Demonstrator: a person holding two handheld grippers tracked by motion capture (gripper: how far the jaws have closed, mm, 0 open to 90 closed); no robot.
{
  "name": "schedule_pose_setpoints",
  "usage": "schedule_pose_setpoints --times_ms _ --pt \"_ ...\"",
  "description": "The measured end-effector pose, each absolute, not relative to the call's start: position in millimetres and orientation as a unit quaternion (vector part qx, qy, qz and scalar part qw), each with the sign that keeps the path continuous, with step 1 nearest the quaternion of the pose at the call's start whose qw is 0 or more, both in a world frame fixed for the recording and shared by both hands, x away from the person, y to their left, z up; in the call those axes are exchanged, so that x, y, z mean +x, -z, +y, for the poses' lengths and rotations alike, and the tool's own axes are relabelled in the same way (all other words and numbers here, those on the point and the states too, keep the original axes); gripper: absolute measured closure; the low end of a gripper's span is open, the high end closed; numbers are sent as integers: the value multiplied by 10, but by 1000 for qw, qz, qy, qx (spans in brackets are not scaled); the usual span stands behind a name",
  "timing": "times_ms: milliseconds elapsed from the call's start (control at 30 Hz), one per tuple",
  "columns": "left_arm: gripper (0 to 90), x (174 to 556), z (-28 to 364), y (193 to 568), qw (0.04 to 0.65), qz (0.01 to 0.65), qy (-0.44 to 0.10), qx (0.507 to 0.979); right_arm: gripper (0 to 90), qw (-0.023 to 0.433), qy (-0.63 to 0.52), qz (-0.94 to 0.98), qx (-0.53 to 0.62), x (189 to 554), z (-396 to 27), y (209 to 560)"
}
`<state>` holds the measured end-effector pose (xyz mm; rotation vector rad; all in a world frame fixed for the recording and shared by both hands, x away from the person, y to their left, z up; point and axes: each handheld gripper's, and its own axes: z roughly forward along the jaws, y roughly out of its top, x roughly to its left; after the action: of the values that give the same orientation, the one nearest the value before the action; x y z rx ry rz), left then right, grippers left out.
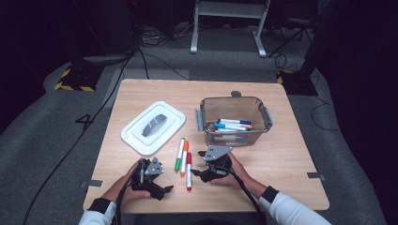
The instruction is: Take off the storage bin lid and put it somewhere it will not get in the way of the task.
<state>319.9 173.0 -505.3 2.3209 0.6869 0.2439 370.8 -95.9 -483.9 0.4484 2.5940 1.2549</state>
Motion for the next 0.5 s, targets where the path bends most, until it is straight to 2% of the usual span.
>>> schedule_pose_setpoints --times_ms 500 --pt "42 3199 1732 5052 347 264 -94 895 302 110 -411 887 178 3827 -707 4980"
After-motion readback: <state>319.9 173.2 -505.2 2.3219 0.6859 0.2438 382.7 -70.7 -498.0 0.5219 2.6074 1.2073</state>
